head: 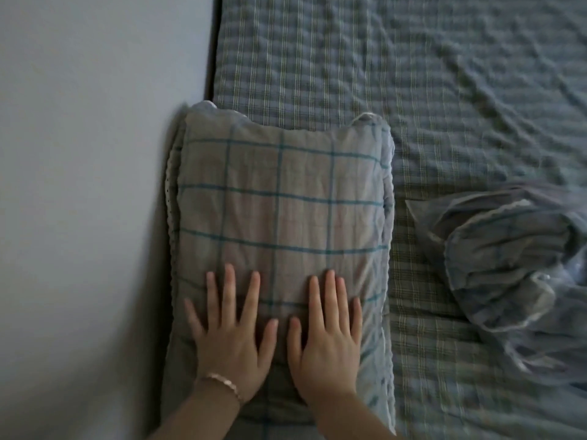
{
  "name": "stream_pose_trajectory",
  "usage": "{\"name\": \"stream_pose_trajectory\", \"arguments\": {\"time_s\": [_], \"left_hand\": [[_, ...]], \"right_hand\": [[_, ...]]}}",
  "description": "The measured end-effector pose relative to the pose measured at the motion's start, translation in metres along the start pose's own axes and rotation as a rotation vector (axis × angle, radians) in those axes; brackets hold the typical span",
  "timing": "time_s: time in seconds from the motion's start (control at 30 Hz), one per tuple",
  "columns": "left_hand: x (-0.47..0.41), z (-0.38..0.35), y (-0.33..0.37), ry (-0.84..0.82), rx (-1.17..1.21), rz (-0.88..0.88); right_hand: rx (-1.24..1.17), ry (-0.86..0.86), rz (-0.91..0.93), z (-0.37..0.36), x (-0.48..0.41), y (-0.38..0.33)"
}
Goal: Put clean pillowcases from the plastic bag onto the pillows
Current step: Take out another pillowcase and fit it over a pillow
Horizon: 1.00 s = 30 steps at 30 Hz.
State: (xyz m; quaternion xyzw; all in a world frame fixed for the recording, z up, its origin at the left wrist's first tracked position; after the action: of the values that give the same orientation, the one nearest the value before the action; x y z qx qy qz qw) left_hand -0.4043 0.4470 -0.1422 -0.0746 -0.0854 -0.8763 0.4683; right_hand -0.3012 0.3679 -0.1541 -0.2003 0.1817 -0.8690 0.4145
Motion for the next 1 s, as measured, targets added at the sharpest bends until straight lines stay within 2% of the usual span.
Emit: {"name": "stream_pose_trajectory", "arguments": {"time_s": [0.17, 0.27, 0.4, 0.47, 0.5, 0.57, 0.6, 0.63, 0.67, 0.7, 0.73, 0.8, 0.87, 0.9, 1.0], "left_hand": [[-0.05, -0.015, -0.008, 0.015, -0.085, 0.001], [-0.063, -0.015, -0.008, 0.021, -0.054, 0.053], [0.017, -0.016, -0.016, 0.139, 0.091, 0.088], [0.071, -0.029, -0.029, 0.057, 0.138, 0.131], [0.092, -0.036, -0.038, 0.002, 0.212, 0.212], [0.119, -0.041, -0.049, -0.088, 0.467, 0.526], [0.123, -0.038, -0.051, -0.097, 0.532, 0.678], [0.123, -0.031, -0.049, -0.118, 0.533, 0.771], [0.121, -0.021, -0.045, -0.132, 0.455, 0.77], [0.112, -0.011, -0.035, -0.137, 0.363, 0.676], [0.103, -0.001, -0.02, -0.121, 0.291, 0.509], [0.087, 0.014, 0.019, -0.074, 0.163, 0.085], [0.08, 0.023, 0.058, -0.161, 0.06, -0.23], [0.08, 0.022, 0.071, -0.244, 0.032, -0.272], [0.097, 0.013, 0.097, -0.601, -0.129, -0.158]], "right_hand": [[0.112, 0.034, 0.016, -0.014, -0.049, -0.002], [0.117, 0.026, 0.011, -0.014, -0.068, -0.003], [0.071, -0.026, 0.032, -0.014, 0.009, 0.023], [-0.005, -0.114, -0.059, -0.009, 0.062, 0.041], [-0.048, -0.16, -0.136, -0.008, 0.082, 0.051], [-0.132, -0.283, -0.352, -0.004, 0.107, 0.067], [-0.183, -0.399, -0.466, -0.001, 0.113, 0.071], [-0.199, -0.492, -0.54, 0.001, 0.115, 0.074], [-0.168, -0.582, -0.578, 0.005, 0.115, 0.073], [-0.094, -0.643, -0.584, 0.011, 0.11, 0.072], [0.012, -0.684, -0.548, 0.021, 0.106, 0.071], [0.154, -0.764, -0.499, 0.039, 0.097, 0.068], [0.084, -0.795, -0.5, 0.052, 0.097, 0.076], [0.006, -0.796, -0.51, 0.058, 0.1, 0.081], [-0.12, -0.775, -0.535, 0.093, 0.118, 0.106]]}}
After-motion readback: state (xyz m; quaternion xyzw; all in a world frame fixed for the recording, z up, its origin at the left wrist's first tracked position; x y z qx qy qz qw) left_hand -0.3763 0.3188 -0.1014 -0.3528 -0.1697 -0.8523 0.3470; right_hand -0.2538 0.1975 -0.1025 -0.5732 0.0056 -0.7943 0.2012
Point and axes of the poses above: each hand's wrist, its own x-axis away from the middle knuckle, its own z-axis out of the back of the hand, y = z × x, the point moved 1 cm from there along -x, towards the middle knuckle, and after that the axes turned 2 degrees about -x, right-handed, at the moved point
